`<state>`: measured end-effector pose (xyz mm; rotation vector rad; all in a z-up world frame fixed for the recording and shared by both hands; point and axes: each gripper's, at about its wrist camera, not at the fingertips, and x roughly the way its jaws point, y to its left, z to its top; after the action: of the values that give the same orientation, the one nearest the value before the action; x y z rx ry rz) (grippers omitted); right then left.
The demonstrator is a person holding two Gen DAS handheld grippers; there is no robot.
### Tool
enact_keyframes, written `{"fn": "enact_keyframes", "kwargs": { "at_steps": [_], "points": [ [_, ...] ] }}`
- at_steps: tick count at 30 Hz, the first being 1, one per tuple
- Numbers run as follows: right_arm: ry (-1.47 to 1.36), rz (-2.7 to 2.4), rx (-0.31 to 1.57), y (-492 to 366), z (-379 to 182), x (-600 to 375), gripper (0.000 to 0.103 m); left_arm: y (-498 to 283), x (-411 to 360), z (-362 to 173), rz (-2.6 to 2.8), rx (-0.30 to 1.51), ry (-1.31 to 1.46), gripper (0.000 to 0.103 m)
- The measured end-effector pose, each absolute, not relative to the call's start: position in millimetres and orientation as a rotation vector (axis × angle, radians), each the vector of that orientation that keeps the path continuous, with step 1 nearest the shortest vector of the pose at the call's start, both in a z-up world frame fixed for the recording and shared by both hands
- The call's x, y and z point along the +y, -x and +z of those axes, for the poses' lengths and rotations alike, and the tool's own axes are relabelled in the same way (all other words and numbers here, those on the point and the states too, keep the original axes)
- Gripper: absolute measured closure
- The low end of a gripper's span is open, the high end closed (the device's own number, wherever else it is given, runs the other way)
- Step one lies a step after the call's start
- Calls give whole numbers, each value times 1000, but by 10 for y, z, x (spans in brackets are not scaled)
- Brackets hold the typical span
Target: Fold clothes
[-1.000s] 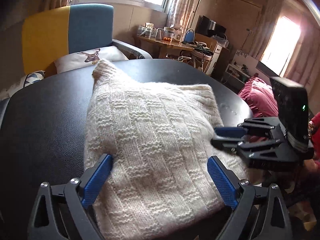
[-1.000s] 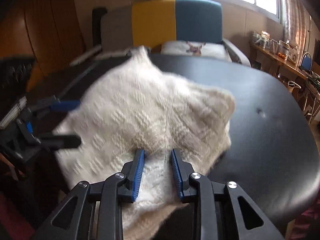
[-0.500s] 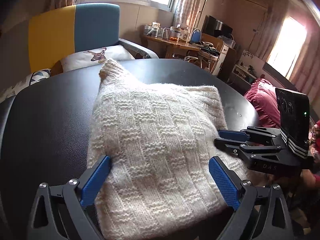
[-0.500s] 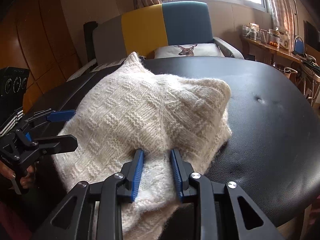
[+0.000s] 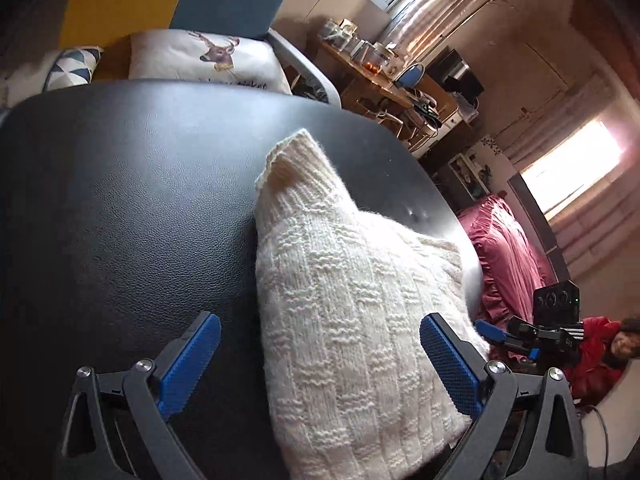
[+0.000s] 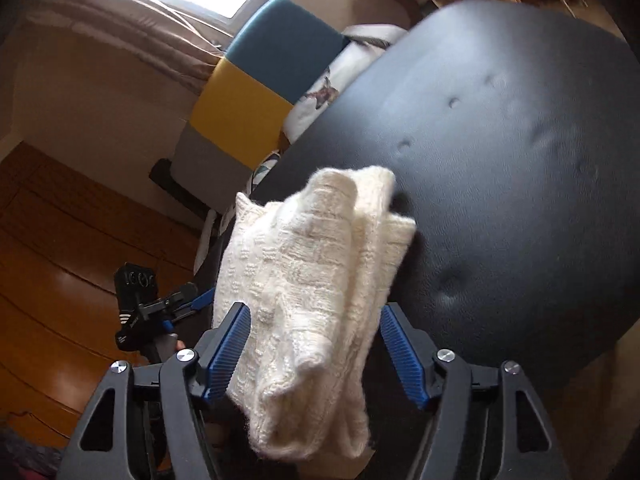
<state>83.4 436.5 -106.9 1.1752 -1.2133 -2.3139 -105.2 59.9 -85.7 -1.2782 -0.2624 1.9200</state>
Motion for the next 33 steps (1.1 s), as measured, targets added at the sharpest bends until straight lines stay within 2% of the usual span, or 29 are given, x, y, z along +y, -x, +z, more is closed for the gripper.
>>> {"fn": "enact_keyframes", "kwargs": {
  "at_steps": [7, 13, 14, 15, 17, 18, 19, 21, 22, 26, 33],
  "points": [
    [-1371, -2202, -1226, -545, -1364, 4212, 33, 1194, 917, -1128, 1791, -212, 1358, 2],
    [-1295, -2107, -1374, -468, -1547, 4162, 33, 1246, 939, -1245, 1694, -306, 1403, 1],
    [-1290, -2124, -1370, -473, -1539, 4144, 33, 1214, 944, -1239, 1708, -288, 1378, 5],
    [-1293, -2143, -1341, -464, -1519, 4105, 33, 1170, 957, -1233, 1720, -262, 1353, 18],
    [-1300, -2155, -1276, -425, -1498, 4015, 33, 1112, 965, -1234, 1728, -262, 1333, 26],
    [-1316, -2174, -1258, -409, -1497, 3968, 46, 1089, 949, -1222, 1737, -270, 1325, 33],
    [-1335, -2200, -1231, -393, -1490, 3911, 57, 1067, 933, -1210, 1747, -277, 1318, 35],
    [-1333, -2288, -1130, -383, -1396, 3786, 64, 1021, 901, -1186, 1765, -292, 1302, 43],
    [-1325, -2325, -1087, -398, -1331, 3744, 67, 990, 895, -1156, 1785, -288, 1292, 45],
    [-1264, -2424, -986, -498, -1132, 3708, 69, 901, 1084, -897, 1791, -234, 1196, 50],
    [-1127, -2592, -1004, -736, -714, 4252, 69, 1011, 1919, -391, 1713, -132, 1037, 51]
  ]
}}
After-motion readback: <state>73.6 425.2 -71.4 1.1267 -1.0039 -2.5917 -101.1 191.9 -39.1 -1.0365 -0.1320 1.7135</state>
